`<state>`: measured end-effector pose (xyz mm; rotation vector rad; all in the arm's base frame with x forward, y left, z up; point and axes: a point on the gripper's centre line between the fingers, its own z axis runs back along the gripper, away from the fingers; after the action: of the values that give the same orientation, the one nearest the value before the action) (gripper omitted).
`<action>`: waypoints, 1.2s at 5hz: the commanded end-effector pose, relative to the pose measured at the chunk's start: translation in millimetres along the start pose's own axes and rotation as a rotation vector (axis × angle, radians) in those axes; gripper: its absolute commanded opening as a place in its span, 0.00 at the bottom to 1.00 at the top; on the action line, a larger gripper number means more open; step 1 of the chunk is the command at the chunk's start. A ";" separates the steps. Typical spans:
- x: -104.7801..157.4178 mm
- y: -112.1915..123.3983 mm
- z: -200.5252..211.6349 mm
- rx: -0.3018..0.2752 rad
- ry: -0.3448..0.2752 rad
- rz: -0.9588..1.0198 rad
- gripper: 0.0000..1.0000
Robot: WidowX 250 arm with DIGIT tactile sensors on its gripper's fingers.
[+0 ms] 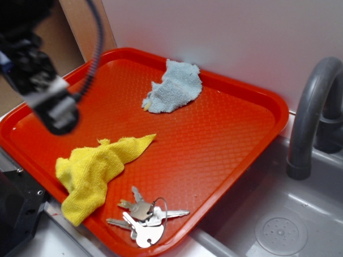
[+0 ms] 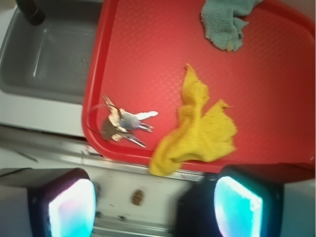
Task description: Grab the silver keys.
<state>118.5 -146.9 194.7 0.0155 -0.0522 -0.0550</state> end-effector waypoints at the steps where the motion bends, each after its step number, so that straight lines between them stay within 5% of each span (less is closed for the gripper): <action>1: 17.1 -50.9 -24.2 0.020 -0.046 0.259 1.00; 3: 28.6 -33.5 -74.9 -0.009 -0.056 0.358 1.00; 6: 46.3 -55.0 -126.6 -0.065 -0.027 0.364 1.00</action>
<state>155.0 -199.0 58.1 -0.0188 -0.0503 0.2878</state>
